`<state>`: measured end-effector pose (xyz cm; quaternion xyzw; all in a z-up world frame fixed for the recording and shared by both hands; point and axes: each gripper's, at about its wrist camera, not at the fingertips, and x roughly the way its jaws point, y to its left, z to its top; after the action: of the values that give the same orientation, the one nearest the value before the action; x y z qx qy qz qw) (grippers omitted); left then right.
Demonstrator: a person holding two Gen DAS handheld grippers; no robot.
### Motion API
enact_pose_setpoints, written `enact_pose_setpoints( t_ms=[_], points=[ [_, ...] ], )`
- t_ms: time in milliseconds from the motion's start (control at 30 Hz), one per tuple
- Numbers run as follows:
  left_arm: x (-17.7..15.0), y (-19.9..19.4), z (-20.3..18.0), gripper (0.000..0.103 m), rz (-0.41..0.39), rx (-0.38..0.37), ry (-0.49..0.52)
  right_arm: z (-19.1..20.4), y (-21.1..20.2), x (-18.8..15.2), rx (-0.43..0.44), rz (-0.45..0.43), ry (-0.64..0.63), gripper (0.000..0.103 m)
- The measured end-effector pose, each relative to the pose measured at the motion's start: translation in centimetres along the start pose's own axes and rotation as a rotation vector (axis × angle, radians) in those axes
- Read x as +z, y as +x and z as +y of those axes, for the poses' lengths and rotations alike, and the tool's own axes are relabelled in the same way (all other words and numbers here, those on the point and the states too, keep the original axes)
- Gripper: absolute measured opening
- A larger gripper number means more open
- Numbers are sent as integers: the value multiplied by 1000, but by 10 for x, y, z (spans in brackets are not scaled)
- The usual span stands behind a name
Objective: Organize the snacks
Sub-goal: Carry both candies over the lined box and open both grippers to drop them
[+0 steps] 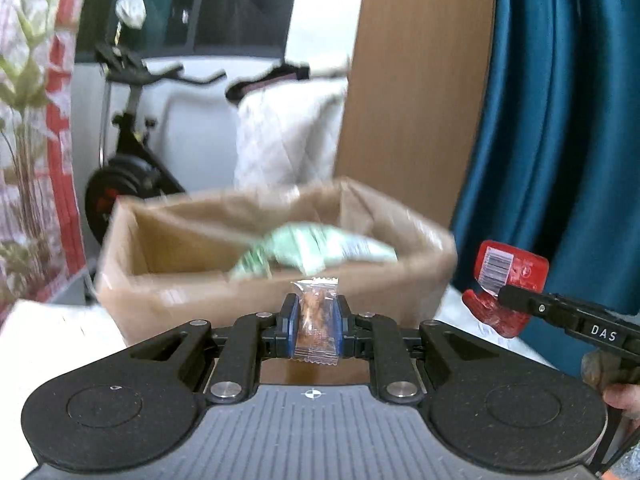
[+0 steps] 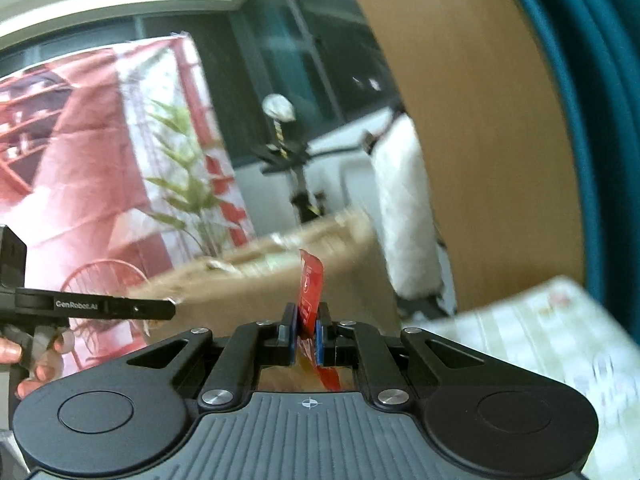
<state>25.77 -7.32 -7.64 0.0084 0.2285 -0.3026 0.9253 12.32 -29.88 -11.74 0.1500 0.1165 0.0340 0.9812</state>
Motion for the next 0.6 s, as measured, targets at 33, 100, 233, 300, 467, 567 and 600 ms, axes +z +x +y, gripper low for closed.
enact_pose_setpoints(
  t_ms=[33, 100, 233, 300, 467, 567, 600],
  points=[
    [3, 6, -1, 19, -15, 16, 2, 5, 5, 10, 13, -8, -23, 8],
    [13, 12, 2, 19, -36, 43, -11, 18, 18, 28, 36, -14, -65, 8],
    [30, 24, 21, 19, -65, 78, -79, 42, 51, 55, 76, -9, -142, 8],
    [38, 29, 31, 19, -67, 113, -102, 50, 71, 63, 93, 17, -152, 8],
    [43, 50, 46, 20, -32, 199, -126, 67, 118, 60, 46, 88, -159, 9],
    [40, 52, 51, 45, -13, 216, -135, 66, 136, 54, -5, 136, -122, 32],
    [37, 49, 53, 51, -13, 207, -144, 66, 137, 52, 1, 144, -111, 41]
  ],
)
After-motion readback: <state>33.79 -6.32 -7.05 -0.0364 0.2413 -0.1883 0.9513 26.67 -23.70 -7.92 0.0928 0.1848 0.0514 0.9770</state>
